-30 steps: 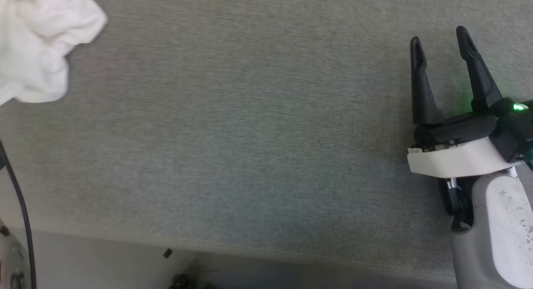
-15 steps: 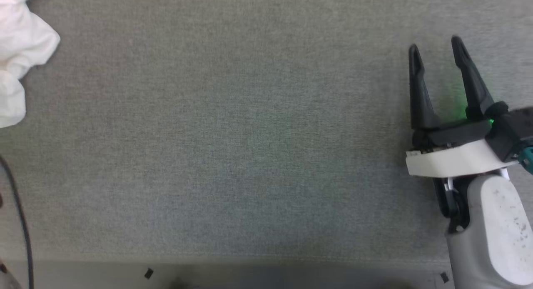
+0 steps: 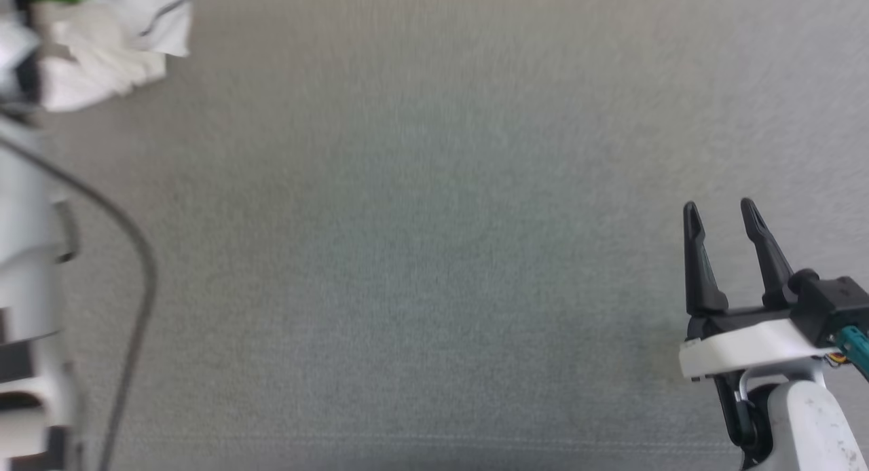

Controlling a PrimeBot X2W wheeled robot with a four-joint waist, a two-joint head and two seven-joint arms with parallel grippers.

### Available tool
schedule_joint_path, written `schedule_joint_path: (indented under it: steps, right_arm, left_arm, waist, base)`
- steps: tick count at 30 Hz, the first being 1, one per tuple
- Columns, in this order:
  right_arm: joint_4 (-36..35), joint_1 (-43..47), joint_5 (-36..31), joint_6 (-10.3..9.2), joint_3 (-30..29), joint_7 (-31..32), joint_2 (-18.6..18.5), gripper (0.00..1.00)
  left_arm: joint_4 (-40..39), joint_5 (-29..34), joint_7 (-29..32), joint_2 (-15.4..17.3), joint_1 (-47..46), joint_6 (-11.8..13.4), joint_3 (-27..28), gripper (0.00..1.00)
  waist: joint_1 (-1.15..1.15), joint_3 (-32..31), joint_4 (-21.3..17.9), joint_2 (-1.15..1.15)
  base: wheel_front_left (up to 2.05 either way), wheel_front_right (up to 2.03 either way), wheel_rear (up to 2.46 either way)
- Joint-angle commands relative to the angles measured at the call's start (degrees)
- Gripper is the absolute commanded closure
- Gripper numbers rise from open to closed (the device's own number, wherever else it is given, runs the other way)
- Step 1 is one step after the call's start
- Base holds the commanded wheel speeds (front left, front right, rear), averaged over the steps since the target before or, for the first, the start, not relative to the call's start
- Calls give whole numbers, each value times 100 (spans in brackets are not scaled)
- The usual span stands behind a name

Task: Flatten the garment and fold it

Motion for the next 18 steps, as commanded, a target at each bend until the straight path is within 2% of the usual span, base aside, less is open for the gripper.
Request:
schedule_joint_path:
  steps: [1,7,11,18]
  right_arm:
    - [-18,86,33,-10,-6,-1,-5,0]
    - [-114,259,35,-10,72,118,-5,0]
    - [-153,324,36,-10,139,186,-5,0]
    - [-208,419,1,-10,230,293,-5,0]
  left_arm:
    - [-10,-5,-50,-182,-145,-56,-113,100]
    - [143,-206,-176,-1011,-492,-197,-635,100]
    - [283,-394,-288,-1463,-633,-227,-785,100]
    - [580,-913,-608,-1920,-942,-201,-907,100]
  waist:
    - [0,-998,-187,0]
    - [0,-1194,-578,0]
    - [0,-1270,-853,0]
    - [0,-1366,-1335,0]
  base:
    - [0,0,0]
    - [0,0,0]
    - [0,0,0]
    - [0,0,0]
